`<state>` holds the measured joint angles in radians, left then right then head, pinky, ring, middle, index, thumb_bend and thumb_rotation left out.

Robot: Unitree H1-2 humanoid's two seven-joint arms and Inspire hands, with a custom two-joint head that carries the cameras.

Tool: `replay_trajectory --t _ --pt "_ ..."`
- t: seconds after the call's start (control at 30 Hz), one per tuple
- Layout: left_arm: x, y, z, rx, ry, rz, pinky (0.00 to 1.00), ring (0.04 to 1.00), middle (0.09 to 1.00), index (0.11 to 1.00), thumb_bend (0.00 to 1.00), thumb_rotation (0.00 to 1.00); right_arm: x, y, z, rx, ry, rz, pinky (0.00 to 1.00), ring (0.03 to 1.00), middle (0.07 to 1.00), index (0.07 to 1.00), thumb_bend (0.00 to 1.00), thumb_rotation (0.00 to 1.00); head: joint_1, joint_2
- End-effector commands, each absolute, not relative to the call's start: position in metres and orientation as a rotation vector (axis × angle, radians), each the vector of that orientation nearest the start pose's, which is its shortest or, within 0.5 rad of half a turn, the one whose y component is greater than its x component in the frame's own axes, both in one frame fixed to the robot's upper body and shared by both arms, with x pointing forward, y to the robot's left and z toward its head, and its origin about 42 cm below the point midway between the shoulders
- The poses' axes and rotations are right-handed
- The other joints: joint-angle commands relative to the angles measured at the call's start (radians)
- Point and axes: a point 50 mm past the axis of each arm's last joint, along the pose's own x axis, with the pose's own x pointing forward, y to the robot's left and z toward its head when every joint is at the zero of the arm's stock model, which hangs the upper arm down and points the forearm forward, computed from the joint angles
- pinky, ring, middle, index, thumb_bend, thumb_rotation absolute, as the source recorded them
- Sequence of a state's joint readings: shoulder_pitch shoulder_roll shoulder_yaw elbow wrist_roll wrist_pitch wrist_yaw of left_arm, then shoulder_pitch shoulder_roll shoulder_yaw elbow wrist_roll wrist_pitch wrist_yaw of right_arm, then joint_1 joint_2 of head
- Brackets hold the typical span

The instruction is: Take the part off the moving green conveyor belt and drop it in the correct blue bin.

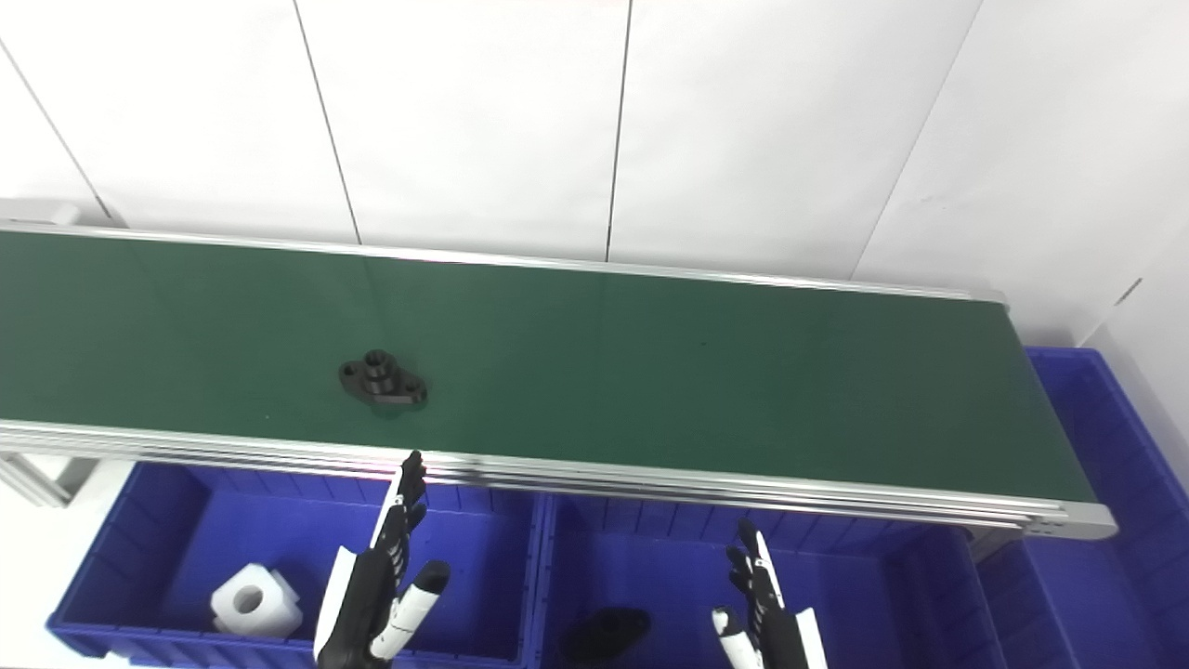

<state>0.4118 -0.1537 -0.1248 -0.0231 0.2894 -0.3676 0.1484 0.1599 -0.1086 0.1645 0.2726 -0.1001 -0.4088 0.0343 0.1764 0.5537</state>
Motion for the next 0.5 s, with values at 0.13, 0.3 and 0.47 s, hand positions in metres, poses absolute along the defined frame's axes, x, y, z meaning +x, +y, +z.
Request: replay_trajectory --t 0.13,0.3,0.47 --pt "0.1474 0.1482 0.0588 0.088 -0.075 0.104 0.98 0.998 1.0 1.0 0.72 0.87 0.211 -0.2115 0.0214 -0.169 -0.066 0.221 0.92 0.952 1.0 0.999 0.8 0.92 0.007 -0.03" --pt "0.1482 0.1471 0.0549 0.077 -0.076 0.105 0.98 0.997 1.0 1.0 0.73 0.85 0.2119 -0.2131 0.018 -0.165 -0.053 0.221 0.93 0.955 1.0 0.998 0.83 0.91 0.022 -0.044" --pt "0.1488 0.1495 0.0536 0.089 -0.077 0.101 0.94 0.982 1.0 1.0 0.74 0.85 0.2125 -0.2111 0.0172 -0.159 -0.051 0.223 0.95 0.963 1.0 1.0 0.84 0.91 0.005 -0.046"
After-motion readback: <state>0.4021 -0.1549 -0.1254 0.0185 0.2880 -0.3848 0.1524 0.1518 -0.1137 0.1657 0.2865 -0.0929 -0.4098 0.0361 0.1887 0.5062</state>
